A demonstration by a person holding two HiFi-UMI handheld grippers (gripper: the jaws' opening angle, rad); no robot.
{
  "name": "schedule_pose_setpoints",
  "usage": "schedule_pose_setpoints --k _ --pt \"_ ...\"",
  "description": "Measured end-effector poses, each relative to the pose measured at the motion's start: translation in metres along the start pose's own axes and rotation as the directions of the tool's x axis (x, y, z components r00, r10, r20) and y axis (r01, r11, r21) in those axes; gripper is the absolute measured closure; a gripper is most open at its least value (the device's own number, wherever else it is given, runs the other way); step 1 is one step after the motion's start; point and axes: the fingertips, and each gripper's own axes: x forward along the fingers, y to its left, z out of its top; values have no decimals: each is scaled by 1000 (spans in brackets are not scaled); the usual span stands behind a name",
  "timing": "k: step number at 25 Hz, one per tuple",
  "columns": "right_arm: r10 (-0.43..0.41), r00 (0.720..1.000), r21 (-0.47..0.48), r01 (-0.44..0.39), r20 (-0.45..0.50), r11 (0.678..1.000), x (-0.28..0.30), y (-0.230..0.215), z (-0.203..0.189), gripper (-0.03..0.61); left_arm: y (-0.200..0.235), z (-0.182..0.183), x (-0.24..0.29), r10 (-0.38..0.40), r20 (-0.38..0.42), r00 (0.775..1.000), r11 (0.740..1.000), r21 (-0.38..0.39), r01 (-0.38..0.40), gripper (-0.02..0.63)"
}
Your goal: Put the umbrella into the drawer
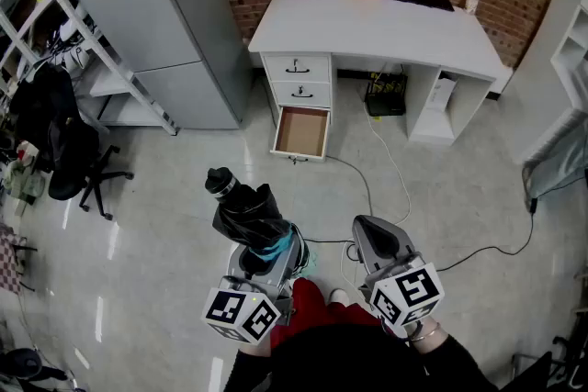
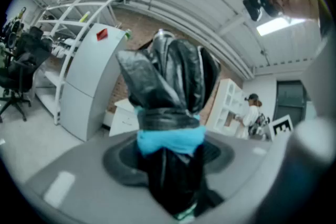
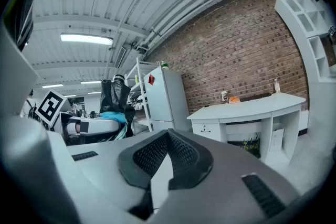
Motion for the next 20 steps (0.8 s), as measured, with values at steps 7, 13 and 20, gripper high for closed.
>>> schedule_pose_setpoints --k 7,13,20 --pt "16 1000 15 -16 6 1000 -4 -3 3 577 -3 1 -4 16 -7 1000 1000 5 -16 376" --pt "40 999 61 -41 15 997 -2 -9 1 577 1 6 -2 30 5 1000 999 17 -30 376" --pt "22 999 85 -24 26 996 2 -24 2 577 10 11 5 53 21 998 999 12 -53 376"
